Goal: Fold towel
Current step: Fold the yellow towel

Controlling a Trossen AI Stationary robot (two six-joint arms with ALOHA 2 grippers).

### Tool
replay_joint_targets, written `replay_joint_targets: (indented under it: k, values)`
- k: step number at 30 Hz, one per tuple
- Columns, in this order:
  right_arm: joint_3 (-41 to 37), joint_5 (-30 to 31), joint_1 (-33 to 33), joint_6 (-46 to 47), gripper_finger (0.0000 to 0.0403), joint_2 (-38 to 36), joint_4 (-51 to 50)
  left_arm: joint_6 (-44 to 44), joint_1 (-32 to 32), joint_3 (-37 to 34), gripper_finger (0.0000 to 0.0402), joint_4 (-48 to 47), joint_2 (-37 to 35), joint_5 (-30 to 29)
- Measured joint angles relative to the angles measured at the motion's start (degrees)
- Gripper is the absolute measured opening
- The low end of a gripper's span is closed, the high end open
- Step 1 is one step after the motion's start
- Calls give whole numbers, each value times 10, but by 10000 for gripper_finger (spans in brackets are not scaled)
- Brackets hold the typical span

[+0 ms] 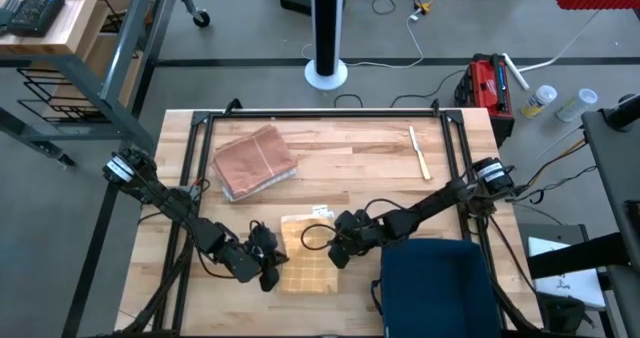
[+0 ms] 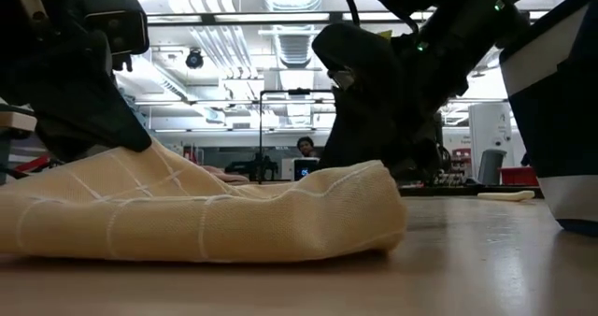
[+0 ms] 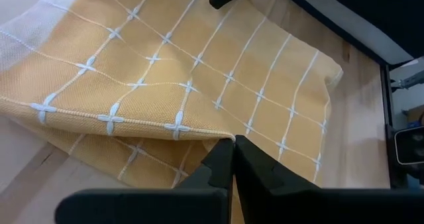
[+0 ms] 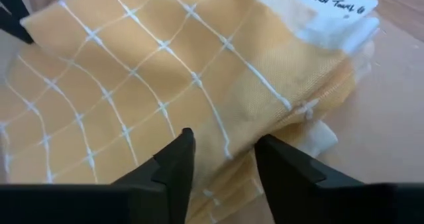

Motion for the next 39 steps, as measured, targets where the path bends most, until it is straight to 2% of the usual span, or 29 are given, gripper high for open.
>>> replay_joint_targets:
  k: [3, 9, 14, 18, 26, 35, 39]
  values:
    - [0, -16, -3, -9, 111, 0, 0, 4, 0, 0, 2, 0, 0, -1]
    - [0, -21, -3, -26, 12, 0, 0, -14, 0, 0, 1, -6, -3, -2]
    - [10, -46, 3, -21, 8, -6, 1, -47, -10, 0, 1, -7, -8, 3]
    - [25, -75, 16, -19, 5, -6, -5, -82, -11, 0, 0, -20, -8, 32]
    - [61, -77, 35, -32, 2, -9, -14, -91, -13, 0, 0, -23, -8, 43]
    - [113, -75, 60, -31, 1, -16, -120, -102, -50, 7, 0, -48, -49, 40]
    - [119, -72, 66, -20, 1, -15, -142, -118, -55, 9, 0, -59, -44, 41]
